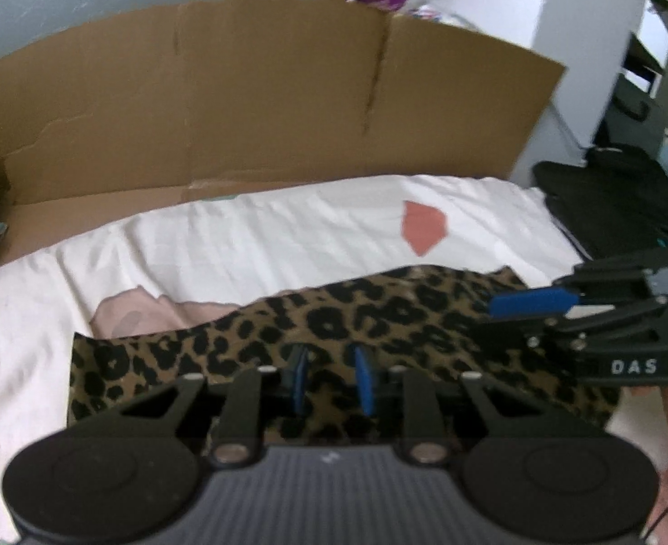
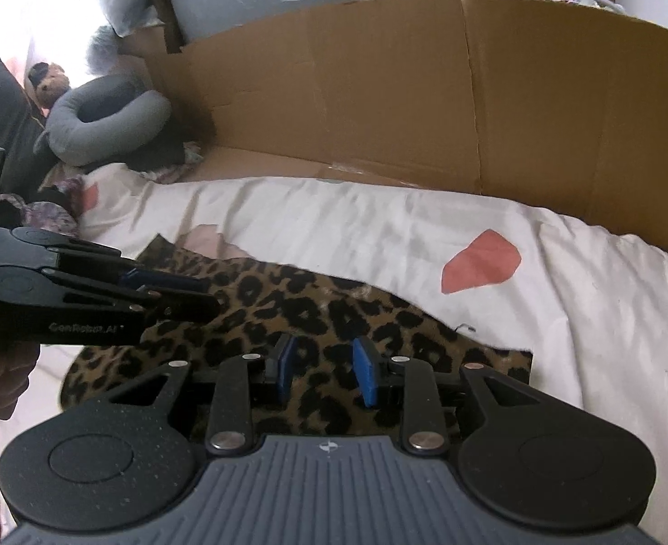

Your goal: Fold clothes

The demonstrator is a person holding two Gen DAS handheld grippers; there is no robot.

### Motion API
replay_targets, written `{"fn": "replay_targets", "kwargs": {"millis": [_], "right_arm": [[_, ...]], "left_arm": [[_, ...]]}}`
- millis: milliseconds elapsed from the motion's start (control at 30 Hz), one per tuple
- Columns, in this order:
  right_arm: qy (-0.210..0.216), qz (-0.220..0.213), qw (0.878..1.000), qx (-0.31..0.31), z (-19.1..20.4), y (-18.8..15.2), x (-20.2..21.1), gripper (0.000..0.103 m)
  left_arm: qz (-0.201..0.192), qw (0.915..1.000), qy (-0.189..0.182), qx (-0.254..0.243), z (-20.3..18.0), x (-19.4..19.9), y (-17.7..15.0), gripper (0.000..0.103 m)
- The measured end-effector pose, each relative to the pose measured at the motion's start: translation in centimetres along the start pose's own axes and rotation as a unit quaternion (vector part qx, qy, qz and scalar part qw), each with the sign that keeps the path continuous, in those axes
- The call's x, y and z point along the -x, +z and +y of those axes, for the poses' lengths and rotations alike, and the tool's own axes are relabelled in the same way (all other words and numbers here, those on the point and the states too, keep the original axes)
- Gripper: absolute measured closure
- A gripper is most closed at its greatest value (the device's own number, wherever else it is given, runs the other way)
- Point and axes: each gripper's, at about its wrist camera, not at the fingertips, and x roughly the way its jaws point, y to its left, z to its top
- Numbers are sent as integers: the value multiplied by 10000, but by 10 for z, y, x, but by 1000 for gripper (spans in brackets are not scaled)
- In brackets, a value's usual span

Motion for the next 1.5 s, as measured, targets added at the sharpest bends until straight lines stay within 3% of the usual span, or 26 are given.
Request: {"fn": "replay_targets", "kwargs": {"millis": [67,300,633,1033,1267,1500], "right_arm": [[49,-3,10000,-16,5,-5,7,57],[135,-3,9999,55,24,-28,32,56],[-37,322,9984,460,35,-57,30,56],[-265,346,9964,727,25,-41,-8,56],[-303,621,9960,559,16,-28,-30,56],[-324,382,9977,447,25,-25,-9,56]], "left_arm": [[-5,10000,-67,-12,-7,5,-4,79],[-96,9991,-376,-159,-30,19,-25,79],[26,9987,15,-501,-39,15,-47,70],[29,9988,187,-445,-17,-7,-29,72],[197,9992,139,-317,-9,-14,-28,77],[281,9995,76,-129,-4,-13,-23,78]]}}
